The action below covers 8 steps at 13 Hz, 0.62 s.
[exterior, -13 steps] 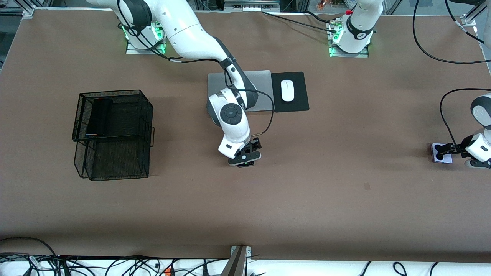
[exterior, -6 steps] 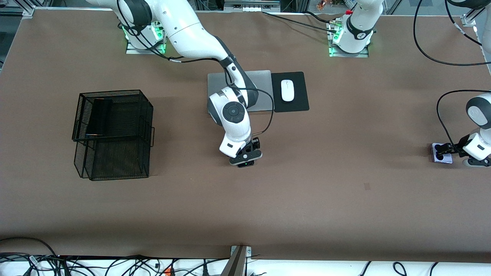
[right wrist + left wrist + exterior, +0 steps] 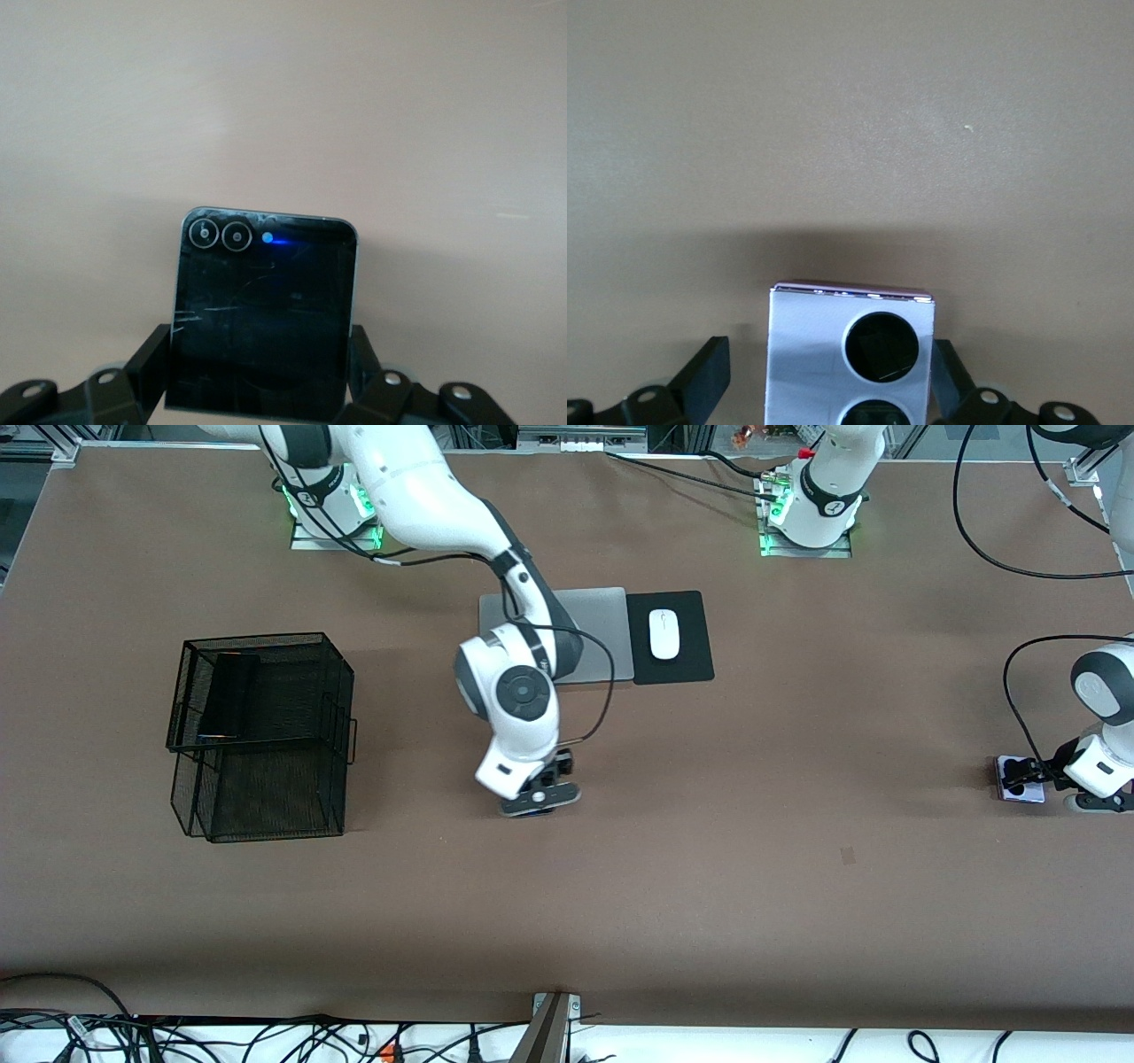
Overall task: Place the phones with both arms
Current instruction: 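Lower the flip phone into the basket while the left gripper grasps the white phone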
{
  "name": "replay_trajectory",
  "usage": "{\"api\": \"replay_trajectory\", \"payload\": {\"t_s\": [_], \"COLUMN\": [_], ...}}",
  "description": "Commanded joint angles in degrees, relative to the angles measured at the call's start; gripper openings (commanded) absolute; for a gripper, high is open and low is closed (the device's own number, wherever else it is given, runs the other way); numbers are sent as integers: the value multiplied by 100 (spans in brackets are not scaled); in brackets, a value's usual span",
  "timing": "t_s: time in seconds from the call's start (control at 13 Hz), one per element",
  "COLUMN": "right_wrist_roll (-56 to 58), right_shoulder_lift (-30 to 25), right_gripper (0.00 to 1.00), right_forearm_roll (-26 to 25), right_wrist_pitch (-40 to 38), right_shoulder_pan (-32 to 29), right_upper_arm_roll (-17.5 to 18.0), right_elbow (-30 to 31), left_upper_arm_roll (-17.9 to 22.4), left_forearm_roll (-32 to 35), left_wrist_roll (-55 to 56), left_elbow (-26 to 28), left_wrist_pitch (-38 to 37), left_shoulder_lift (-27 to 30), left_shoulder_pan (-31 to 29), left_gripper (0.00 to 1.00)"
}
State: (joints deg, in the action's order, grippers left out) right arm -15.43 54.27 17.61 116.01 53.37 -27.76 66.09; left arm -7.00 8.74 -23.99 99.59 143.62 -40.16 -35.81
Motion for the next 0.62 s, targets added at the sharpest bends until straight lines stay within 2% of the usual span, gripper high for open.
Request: {"api": "replay_trajectory", "payload": {"t_s": [0.0, 0.23, 0.38, 0.54], "right_wrist_roll": [574, 1479, 1997, 2281], "right_shoulder_lift": [-986, -1908, -2349, -2517], "right_gripper": [9, 9, 9, 9], "right_forearm_roll": [-47, -64, -82, -91], "right_wrist_pitch": [-1068, -2027, -2248, -2267], "right_shoulder_pan": [-151, -169, -169, -160], "right_upper_arm_roll": [-474, -1422, -1985, -2390], "right_elbow": [465, 1228, 1852, 2397], "left_upper_arm_roll": [-29, -30, -30, -30], "left_forearm_roll": [-101, -101, -101, -101], "left_wrist_roll": [35, 44, 44, 44], "left_elbow": [87, 87, 87, 87], "left_wrist_pitch": [166, 219, 228, 341], "left_shoulder_lift": [0, -44, -70, -123], "left_shoulder_pan": [-5, -5, -5, -5], "left_gripper": [100, 100, 100, 100]}}
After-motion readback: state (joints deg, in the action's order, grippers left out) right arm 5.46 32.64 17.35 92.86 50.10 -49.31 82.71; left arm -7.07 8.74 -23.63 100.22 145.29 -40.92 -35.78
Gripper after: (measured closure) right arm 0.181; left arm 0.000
